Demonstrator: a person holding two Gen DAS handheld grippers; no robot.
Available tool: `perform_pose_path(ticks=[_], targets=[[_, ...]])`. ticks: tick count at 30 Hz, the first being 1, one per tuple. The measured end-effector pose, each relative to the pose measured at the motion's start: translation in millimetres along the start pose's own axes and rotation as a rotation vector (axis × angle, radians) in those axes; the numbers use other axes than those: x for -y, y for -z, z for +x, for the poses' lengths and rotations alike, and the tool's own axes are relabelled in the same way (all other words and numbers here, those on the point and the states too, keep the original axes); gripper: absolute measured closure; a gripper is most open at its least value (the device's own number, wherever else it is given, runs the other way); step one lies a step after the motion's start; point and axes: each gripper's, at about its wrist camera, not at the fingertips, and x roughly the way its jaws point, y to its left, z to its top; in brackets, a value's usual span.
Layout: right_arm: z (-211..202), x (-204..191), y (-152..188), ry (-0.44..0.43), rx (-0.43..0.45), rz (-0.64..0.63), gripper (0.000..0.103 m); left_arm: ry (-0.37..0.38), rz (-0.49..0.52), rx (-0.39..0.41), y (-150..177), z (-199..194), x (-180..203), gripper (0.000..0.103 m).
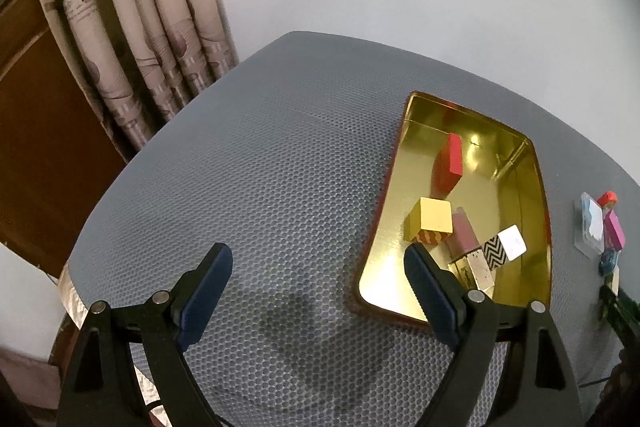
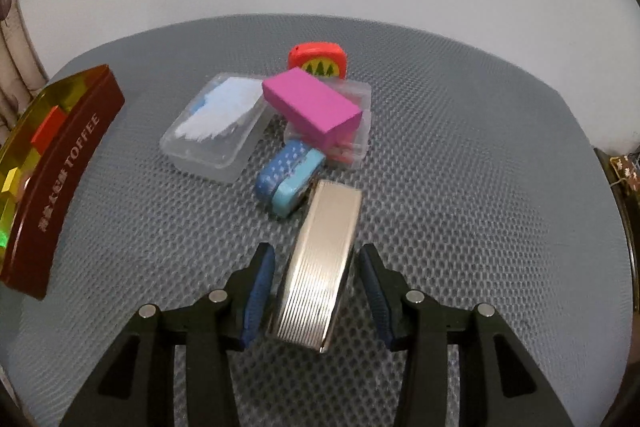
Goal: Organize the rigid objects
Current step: 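Grasp the silver ribbed box with the right tool, then grasp the clear plastic box with the left tool while the right tool holds the silver box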
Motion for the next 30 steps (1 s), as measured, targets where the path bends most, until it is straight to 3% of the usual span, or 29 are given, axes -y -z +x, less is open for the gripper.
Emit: perform_pose_path(ticks=[7,10,14,20,30], targets=[[-2,13,9,-0.008,0.048,0.013,0.06,0.013,0.046,-0.012,5,3,15,0.018],[-5,15,16,-0.017,0.069,-0.013,0.072,0.014,0.075,-0.017,8,2,27,0.018],[-8,20,19,-0.038,0.077,-0.042,0.073,0.02,0.137,-0.019,11,-2,51,0.017],[-10,42,24,-0.02,0.09,-0.052,0.073,0.114,0.21,-0.02,8,-15,100,0.017],[-13,125,38,0.091,0.104,0.019,0.074,0.261,0.373,-0.064,11,-19,206,0.017]])
